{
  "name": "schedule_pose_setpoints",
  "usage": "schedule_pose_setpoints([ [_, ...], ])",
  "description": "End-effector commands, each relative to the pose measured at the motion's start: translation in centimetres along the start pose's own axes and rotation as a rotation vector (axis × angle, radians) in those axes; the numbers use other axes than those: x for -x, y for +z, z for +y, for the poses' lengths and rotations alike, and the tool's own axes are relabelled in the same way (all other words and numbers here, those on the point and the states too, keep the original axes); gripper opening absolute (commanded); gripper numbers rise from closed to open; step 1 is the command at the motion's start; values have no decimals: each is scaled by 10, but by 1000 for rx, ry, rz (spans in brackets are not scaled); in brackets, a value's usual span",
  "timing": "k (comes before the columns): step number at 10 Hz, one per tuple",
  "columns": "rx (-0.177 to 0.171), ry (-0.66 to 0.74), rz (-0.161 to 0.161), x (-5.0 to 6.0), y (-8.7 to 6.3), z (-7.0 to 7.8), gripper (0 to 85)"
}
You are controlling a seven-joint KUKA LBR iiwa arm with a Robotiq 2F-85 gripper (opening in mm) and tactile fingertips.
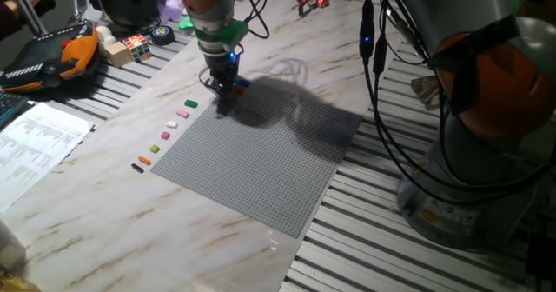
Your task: Build with small Lego blocks
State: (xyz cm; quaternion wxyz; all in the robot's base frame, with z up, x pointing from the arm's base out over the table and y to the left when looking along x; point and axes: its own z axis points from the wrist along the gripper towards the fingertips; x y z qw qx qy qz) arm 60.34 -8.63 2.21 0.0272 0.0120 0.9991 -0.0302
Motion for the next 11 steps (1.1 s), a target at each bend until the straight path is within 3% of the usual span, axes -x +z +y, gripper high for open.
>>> schedule_pose_setpoints([
  [1,0,0,-1,0,1,0,7],
  [11,2,6,-5,0,1,1,7],
])
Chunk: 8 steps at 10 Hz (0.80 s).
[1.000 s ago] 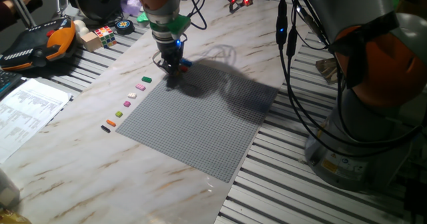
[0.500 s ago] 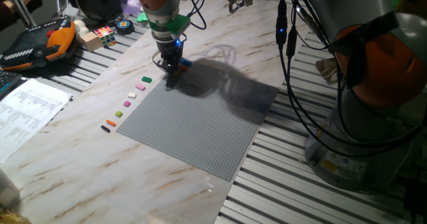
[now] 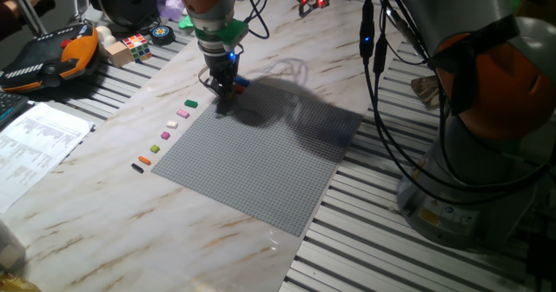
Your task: Build with small Lego blocks
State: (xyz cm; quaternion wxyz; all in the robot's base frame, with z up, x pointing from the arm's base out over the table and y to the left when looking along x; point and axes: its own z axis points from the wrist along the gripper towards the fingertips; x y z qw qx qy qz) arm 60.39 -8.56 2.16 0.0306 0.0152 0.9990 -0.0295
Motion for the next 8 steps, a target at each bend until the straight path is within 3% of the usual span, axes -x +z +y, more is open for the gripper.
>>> schedule_pose_setpoints([
  [1,2,0,0,-1,1,1,7],
  [5,2,3,-3,0,1,0,7],
  [8,-1,15,-15,-1,1,0,300],
])
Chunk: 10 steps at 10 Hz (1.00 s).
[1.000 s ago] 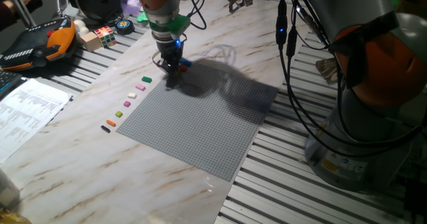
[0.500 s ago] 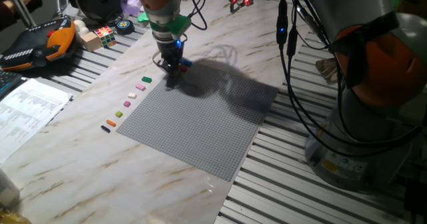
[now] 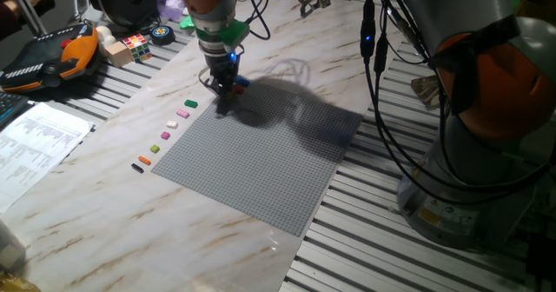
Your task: Build with small Lego blocks
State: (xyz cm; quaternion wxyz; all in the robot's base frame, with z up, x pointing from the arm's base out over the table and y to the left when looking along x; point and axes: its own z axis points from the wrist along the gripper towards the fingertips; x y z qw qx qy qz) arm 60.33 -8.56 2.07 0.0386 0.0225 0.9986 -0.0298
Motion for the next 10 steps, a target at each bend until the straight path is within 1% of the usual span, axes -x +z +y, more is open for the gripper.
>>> schedule_pose_setpoints([
  [1,0,3,-3,0,0,0,360],
  [4,0,0,-1,0,-1,0,327],
  [10,9,-1,4,0,-2,1,317],
])
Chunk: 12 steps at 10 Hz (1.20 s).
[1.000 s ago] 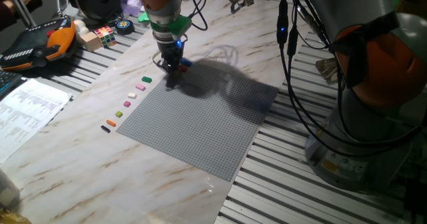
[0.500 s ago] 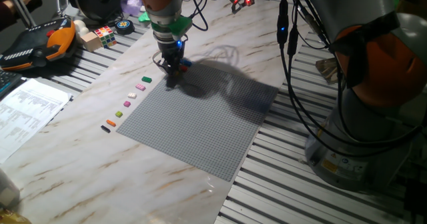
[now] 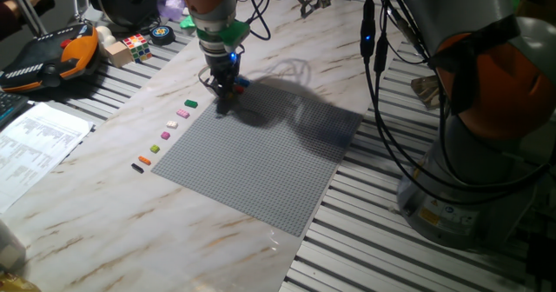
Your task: Build with small Lego blocks
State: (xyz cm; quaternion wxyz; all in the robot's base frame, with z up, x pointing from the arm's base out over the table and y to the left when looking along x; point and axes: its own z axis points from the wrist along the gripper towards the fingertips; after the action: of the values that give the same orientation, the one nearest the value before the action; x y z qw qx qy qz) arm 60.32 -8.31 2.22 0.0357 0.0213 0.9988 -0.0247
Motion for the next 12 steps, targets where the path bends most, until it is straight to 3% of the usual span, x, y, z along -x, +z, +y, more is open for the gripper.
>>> schedule_pose_setpoints([
  [1,2,1,-1,1,-1,-1,310],
  [12,2,-6,6,3,-7,1,323],
])
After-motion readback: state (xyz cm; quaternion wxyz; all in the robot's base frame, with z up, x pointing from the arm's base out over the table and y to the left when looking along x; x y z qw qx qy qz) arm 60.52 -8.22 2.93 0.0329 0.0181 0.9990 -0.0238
